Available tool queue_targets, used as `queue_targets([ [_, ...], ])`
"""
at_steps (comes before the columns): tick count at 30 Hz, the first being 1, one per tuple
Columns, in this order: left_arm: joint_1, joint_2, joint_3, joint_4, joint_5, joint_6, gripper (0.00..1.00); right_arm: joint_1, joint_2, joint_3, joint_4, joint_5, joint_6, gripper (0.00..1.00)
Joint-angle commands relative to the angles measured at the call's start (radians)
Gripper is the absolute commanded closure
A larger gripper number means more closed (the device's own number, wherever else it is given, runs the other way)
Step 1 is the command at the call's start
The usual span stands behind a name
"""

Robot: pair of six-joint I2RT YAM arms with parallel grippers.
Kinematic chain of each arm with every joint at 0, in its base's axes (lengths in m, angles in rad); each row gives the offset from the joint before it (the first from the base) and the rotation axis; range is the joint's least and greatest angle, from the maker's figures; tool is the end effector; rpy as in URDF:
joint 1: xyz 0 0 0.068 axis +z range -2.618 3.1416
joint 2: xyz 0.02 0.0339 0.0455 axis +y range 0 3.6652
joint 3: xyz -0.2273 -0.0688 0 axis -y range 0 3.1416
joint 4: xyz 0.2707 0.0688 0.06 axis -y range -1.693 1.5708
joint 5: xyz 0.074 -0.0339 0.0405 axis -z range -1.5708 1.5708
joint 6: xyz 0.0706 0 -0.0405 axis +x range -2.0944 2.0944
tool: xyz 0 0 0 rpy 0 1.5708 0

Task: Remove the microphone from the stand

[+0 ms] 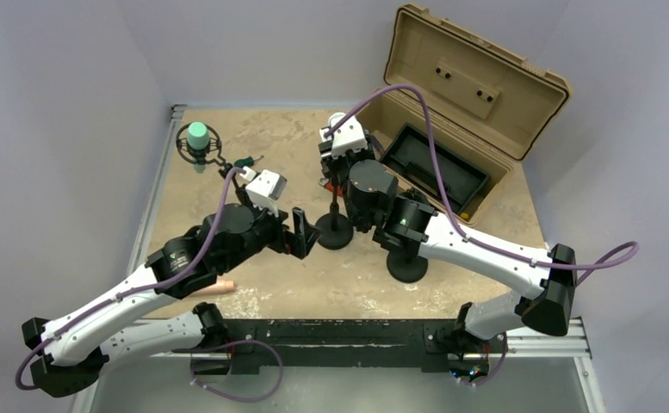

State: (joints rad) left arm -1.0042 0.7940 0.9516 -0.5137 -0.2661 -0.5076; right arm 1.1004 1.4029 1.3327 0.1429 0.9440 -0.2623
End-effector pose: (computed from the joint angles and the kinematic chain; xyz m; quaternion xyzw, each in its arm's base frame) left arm 0.1508 -0.2025 0.3278 0.1266 0.8076 -0.3087 0.4863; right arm 0.2193 0.3051 0.3869 -0.1234 0.6808 -0.0174 0.7218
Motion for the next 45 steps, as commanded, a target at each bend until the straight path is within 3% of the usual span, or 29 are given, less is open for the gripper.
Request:
queue_targets([
  [1,0.035,0.007,0.079,-0.003,0.007,0.037,0.00,-0.027,-0.014,-0.008,0.029,-0.081,0.011,0.65],
  [8,0.178,-0.003,0.079,0.061,0.203,0.134,0.00,-0.030,-0.075,-0.067,0.049,-0.283,-0.011,0.92],
  [12,0.244,0.020,0.089,0.120,0.261,0.289,0.00,-0.031,-0.073,-0.049,0.020,-0.300,-0.011,0.97],
  [19,0.289,0.114,0.063,0.334,0.351,0.379,0.00,-0.032,-0.078,-0.040,0.006,-0.320,-0.004,0.97],
  [26,0.299,0.199,0.020,0.560,0.429,0.450,0.09,-0.031,-0.081,-0.028,0.001,-0.334,0.001,0.96],
  [31,0.313,0.234,-0.017,0.627,0.444,0.458,0.14,-0.033,-0.082,-0.026,-0.003,-0.344,0.009,0.95],
  [38,0.337,0.259,-0.042,0.679,0.462,0.447,0.30,-0.033,-0.079,-0.025,-0.010,-0.345,0.012,0.95],
  [45,0.354,0.287,-0.034,0.679,0.473,0.449,0.32,-0.034,-0.075,-0.020,-0.012,-0.346,0.012,0.94],
])
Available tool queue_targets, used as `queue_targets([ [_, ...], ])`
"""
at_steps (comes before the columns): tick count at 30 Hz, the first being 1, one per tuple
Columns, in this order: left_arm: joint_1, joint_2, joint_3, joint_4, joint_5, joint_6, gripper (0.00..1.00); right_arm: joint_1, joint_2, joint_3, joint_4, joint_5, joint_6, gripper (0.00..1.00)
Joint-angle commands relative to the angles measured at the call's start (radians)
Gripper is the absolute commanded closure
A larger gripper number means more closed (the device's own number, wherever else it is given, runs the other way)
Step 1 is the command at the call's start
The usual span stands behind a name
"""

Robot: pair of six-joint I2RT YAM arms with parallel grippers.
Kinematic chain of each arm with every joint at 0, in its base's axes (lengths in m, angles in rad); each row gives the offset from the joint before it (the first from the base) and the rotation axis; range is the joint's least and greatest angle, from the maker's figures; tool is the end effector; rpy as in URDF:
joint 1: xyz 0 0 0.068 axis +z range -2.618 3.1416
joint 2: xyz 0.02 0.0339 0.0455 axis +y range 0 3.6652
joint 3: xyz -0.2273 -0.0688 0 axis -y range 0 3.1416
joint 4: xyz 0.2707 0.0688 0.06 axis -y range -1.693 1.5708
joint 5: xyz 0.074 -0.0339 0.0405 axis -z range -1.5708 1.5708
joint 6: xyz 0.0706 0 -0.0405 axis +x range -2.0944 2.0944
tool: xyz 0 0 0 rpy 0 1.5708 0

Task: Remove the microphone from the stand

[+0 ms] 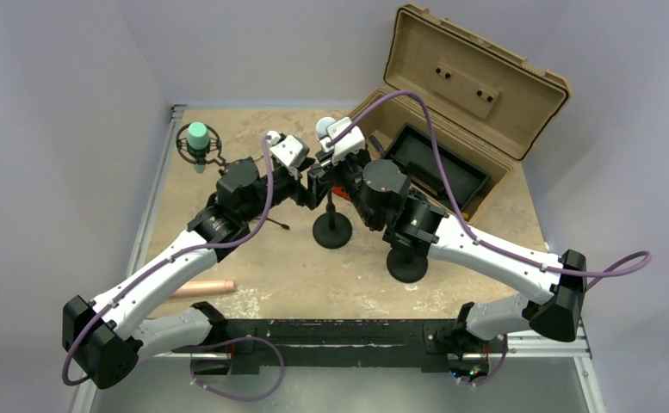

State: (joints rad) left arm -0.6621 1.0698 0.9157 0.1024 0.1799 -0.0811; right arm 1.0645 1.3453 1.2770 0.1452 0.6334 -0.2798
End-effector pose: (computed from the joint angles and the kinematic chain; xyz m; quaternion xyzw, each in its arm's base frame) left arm 0.2531 -0.2133 0.3232 0.2661 0.6742 -0.3097 0.6153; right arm 0.2178 0.3067 0.3865 -0.2232 0.6475 0.0711 0.7252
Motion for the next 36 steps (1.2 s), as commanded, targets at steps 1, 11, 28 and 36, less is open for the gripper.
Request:
queue_targets([
  [1,0.015,0.016,0.009,0.059,0.026,0.018,0.31,0.002,-0.016,0.036,-0.015,-0.035,0.030,0.94],
  [11,0.023,0.036,0.050,-0.004,0.055,0.035,0.49,0.002,-0.003,0.044,-0.018,-0.035,0.028,0.94],
  [28,0.024,0.014,0.056,-0.101,0.054,0.053,1.00,-0.004,-0.017,0.106,0.006,0.079,0.025,1.00],
  [36,0.024,0.002,0.058,-0.139,0.063,0.047,1.00,-0.085,-0.124,0.107,-0.006,0.206,0.085,1.00],
])
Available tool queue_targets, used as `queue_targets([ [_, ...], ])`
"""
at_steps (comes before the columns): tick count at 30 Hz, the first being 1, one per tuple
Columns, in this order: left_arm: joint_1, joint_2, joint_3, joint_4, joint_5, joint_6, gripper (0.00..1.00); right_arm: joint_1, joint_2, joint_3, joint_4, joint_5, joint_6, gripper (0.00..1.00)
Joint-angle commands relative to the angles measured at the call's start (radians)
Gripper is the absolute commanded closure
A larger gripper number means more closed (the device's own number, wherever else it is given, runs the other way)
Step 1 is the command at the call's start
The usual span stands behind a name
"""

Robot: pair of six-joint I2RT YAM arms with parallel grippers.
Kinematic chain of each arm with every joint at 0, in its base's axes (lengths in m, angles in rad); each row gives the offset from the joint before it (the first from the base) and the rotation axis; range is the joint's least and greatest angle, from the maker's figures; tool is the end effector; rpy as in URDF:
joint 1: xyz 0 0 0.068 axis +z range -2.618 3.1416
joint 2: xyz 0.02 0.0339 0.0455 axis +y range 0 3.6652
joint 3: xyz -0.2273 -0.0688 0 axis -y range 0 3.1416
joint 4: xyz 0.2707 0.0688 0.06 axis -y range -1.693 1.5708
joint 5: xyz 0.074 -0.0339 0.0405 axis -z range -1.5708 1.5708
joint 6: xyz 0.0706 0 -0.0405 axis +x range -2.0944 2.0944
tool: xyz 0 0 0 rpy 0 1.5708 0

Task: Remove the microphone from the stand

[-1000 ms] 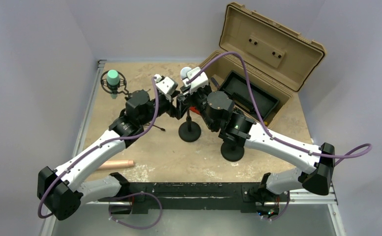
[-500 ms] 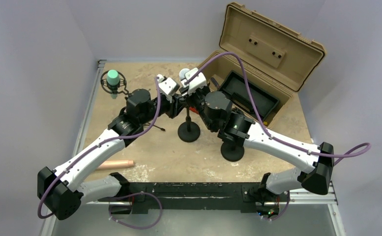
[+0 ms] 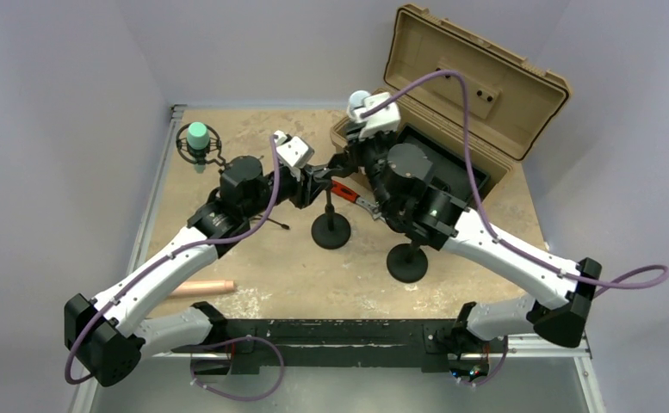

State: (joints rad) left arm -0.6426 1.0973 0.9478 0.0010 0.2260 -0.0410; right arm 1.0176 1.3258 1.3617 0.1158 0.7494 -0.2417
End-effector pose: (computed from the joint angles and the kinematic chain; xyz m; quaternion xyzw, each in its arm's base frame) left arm 0.2581 -0.2129 0.3137 0.2933 0.6972 -0.2979 0.5824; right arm 0.2287 0.2789 0.4227 -0.1326 0.6535 0.0464 0.7438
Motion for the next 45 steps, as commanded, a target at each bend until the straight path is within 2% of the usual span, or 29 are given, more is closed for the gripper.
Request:
queue_targets([
  [1,0.004,-0.025,0.028,-0.040,0.017,0.003,1.00,-0.043,-0.129,0.005,0.019,0.088,0.056,1.00],
  [3,0.004,-0.021,0.043,-0.066,0.027,-0.004,1.00,-0.048,-0.184,-0.024,-0.001,0.067,0.082,1.00],
  [4,0.004,-0.017,0.055,-0.082,0.027,-0.015,0.95,-0.048,-0.208,-0.034,-0.024,0.044,0.102,1.00],
  [8,0.004,-0.010,0.094,-0.117,0.036,-0.057,0.62,-0.049,-0.291,-0.054,-0.129,-0.098,0.192,1.00],
  [13,0.004,-0.030,0.135,-0.157,0.050,-0.087,0.33,-0.049,-0.299,-0.013,-0.320,-0.331,0.263,1.00],
  [16,0.004,-0.051,0.152,-0.167,0.079,-0.114,0.06,-0.048,-0.310,-0.011,-0.385,-0.428,0.286,1.00],
  [17,0.004,-0.058,0.159,-0.171,0.088,-0.124,0.02,-0.048,-0.319,-0.018,-0.395,-0.455,0.291,1.00],
  [24,0.004,-0.131,0.237,-0.307,0.156,-0.181,0.00,-0.048,-0.326,-0.064,-0.409,-0.678,0.314,1.00],
  [26,0.004,-0.186,0.237,-0.347,0.163,-0.182,0.00,-0.048,-0.309,-0.084,-0.415,-0.692,0.293,1.00],
  [30,0.004,-0.308,0.257,-0.475,0.104,-0.147,0.00,-0.044,-0.264,-0.090,-0.422,-0.840,0.253,1.00],
  [32,0.004,-0.373,0.268,-0.539,0.026,-0.115,0.00,0.005,-0.225,-0.078,-0.426,-0.896,0.215,1.00],
  [35,0.003,-0.491,0.268,-0.595,-0.135,-0.084,0.00,0.137,-0.156,-0.071,-0.392,-0.815,0.189,1.00],
  [39,0.004,-0.610,0.267,-0.629,-0.357,-0.059,0.00,0.191,-0.003,-0.045,-0.330,-0.781,0.214,1.00],
  [45,0.004,-0.722,0.263,-0.680,-0.542,-0.033,0.00,0.306,0.275,0.102,-0.310,-0.612,0.181,1.00],
])
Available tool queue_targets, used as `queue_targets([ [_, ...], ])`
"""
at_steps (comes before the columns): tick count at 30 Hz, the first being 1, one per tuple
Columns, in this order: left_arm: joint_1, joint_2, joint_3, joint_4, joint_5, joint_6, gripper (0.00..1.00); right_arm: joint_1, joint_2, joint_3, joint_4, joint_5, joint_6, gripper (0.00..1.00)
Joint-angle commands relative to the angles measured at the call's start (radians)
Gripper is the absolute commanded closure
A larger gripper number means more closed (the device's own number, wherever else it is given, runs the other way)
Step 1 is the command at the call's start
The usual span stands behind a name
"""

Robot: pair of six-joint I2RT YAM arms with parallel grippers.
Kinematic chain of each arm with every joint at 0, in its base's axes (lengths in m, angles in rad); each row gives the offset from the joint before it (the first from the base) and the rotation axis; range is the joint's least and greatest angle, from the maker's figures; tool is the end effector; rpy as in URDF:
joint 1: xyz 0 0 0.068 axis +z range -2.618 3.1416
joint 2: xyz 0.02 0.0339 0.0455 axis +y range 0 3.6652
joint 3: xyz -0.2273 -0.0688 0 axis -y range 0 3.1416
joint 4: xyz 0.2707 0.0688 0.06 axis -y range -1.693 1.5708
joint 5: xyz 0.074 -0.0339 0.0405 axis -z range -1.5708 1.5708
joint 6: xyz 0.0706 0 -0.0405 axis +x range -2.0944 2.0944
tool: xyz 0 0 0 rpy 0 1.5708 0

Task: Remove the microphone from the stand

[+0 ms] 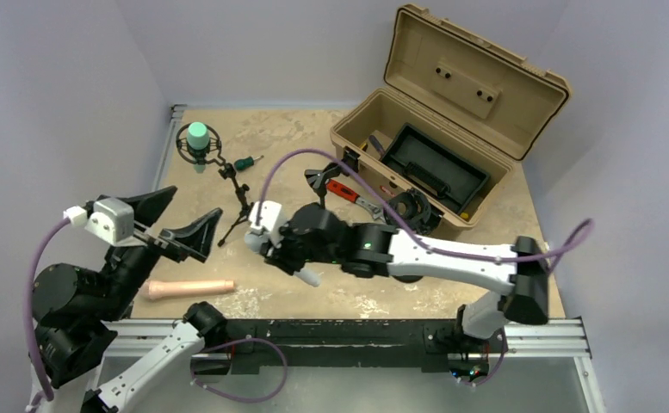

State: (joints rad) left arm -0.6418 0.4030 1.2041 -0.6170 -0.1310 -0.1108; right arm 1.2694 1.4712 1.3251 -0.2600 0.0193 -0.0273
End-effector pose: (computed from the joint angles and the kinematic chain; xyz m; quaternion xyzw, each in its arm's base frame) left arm 0.0838 -0.0511 0.4652 0.1188 0.6286 -0.2431 0.7291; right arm 0.1221 0.3880 0.3025 -0.5001 0.6689 0.3135 0.4520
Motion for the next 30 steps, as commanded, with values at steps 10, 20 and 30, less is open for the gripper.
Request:
queue_targets([
  [10,0.004,-0.125,0.100,-0.163,-0.360,0.137,0.00,0.073,0.574,0.503,0.010,0.157,-0.164,1.00],
  [20,0.004,-0.167,0.167,-0.234,-0.377,0.143,0.00,0.075,0.881,0.814,0.050,0.108,-0.247,0.94],
  [30,0.004,-0.168,0.180,-0.286,-0.339,0.119,0.01,0.065,1.050,0.936,0.199,0.032,-0.246,0.99],
])
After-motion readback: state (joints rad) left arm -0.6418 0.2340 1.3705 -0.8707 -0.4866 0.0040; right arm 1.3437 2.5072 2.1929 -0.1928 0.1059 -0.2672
